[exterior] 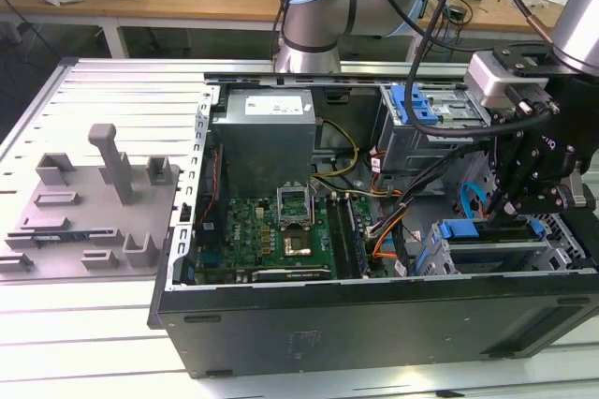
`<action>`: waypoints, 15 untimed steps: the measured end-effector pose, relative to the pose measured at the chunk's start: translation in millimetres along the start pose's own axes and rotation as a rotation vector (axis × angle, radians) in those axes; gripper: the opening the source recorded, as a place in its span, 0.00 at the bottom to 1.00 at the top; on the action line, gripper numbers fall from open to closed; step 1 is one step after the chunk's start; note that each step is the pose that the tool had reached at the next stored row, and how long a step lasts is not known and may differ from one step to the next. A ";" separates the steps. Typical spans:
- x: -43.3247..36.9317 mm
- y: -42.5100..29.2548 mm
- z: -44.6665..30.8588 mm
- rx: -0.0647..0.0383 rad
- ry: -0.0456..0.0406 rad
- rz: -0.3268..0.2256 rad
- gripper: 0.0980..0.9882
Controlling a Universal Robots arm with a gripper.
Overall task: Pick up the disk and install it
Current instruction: 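Insert the second disk wire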
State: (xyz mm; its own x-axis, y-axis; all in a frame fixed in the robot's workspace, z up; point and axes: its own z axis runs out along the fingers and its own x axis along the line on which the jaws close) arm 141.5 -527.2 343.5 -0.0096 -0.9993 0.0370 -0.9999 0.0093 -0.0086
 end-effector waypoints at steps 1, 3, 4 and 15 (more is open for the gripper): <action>0.0 -0.1 0.7 0.000 -0.0001 0.000 0.07; -0.1 -0.2 1.8 0.000 -0.0001 0.000 0.07; -0.1 -0.2 3.1 0.000 0.0001 0.000 0.07; -1.0 -0.4 -19.3 0.000 0.0002 0.000 0.23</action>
State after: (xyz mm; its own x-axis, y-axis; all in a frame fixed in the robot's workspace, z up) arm 141.7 -525.5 362.7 -0.0097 -0.9993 0.0371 -0.9999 0.0094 -0.0087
